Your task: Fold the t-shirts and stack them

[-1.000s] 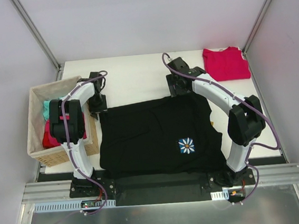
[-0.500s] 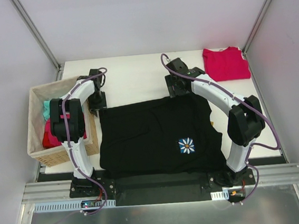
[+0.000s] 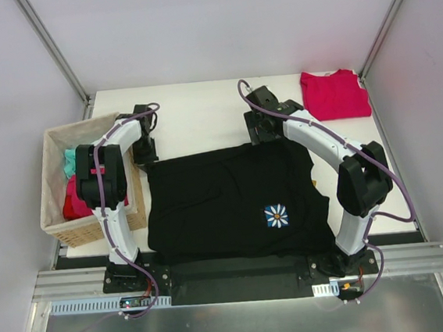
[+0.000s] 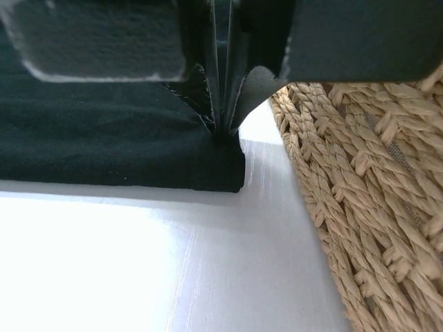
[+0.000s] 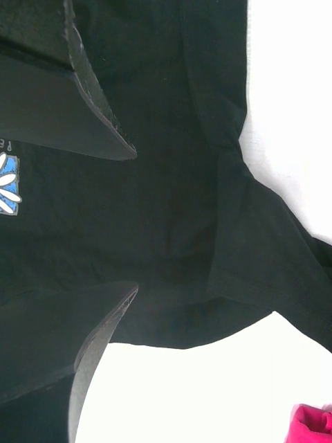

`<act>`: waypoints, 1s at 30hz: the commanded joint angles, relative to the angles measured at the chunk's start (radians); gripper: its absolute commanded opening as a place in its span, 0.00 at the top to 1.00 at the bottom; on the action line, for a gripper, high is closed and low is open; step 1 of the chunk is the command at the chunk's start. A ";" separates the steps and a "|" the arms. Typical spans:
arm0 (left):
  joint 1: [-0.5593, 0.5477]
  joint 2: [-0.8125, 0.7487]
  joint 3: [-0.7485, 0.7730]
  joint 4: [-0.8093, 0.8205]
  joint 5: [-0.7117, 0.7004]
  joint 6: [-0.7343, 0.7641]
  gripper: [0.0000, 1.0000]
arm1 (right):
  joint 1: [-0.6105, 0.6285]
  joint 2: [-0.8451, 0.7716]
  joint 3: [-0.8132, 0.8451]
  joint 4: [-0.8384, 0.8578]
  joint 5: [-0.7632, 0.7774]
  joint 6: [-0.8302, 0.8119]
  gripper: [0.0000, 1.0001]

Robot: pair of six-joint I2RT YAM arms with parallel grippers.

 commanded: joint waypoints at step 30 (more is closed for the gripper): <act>-0.001 -0.224 -0.029 0.021 0.063 -0.020 1.00 | -0.178 0.059 0.026 0.411 0.212 -0.201 0.28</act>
